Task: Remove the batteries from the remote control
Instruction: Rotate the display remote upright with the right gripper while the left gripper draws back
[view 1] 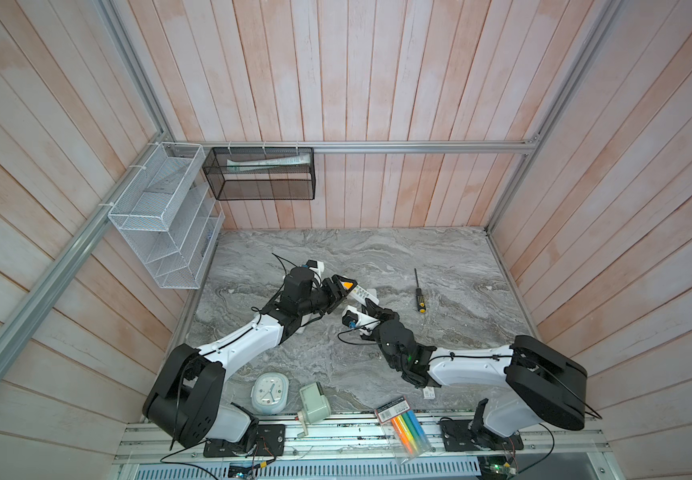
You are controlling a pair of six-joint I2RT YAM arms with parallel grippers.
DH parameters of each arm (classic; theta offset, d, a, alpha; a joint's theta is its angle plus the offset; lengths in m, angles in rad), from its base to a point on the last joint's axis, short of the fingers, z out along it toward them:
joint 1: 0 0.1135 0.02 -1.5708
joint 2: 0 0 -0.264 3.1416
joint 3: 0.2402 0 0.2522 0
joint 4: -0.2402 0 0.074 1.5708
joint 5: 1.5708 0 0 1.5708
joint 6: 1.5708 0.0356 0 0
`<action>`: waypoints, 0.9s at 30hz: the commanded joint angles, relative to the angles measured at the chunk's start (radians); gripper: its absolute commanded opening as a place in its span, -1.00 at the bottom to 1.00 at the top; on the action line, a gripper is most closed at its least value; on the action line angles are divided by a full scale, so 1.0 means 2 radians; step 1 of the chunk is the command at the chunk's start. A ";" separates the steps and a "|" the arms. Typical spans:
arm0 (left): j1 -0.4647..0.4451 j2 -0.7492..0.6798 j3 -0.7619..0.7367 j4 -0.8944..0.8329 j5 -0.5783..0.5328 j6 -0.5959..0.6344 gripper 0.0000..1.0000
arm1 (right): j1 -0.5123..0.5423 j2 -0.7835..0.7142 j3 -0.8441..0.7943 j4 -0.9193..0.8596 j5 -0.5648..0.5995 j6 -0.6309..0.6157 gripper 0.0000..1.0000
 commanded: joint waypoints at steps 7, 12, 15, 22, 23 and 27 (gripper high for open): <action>0.050 -0.063 -0.010 -0.039 -0.036 0.106 1.00 | -0.069 -0.102 -0.003 -0.135 -0.167 0.124 -1.00; 0.058 -0.076 0.006 -0.052 -0.046 0.228 1.00 | -0.111 -0.135 0.005 -0.195 -0.270 0.158 -1.00; 0.058 -0.078 0.011 -0.057 -0.047 0.327 1.00 | -0.127 -0.141 0.021 -0.239 -0.309 0.163 -1.00; 0.057 -0.116 -0.033 -0.010 -0.014 0.569 1.00 | -0.151 -0.145 0.053 -0.317 -0.386 0.161 -1.00; 0.057 -0.119 -0.034 -0.014 0.003 0.603 1.00 | -0.154 -0.146 0.056 -0.322 -0.395 0.160 -1.00; 0.055 -0.132 -0.061 -0.025 0.065 0.764 1.00 | -0.162 -0.147 0.066 -0.342 -0.426 0.161 -1.00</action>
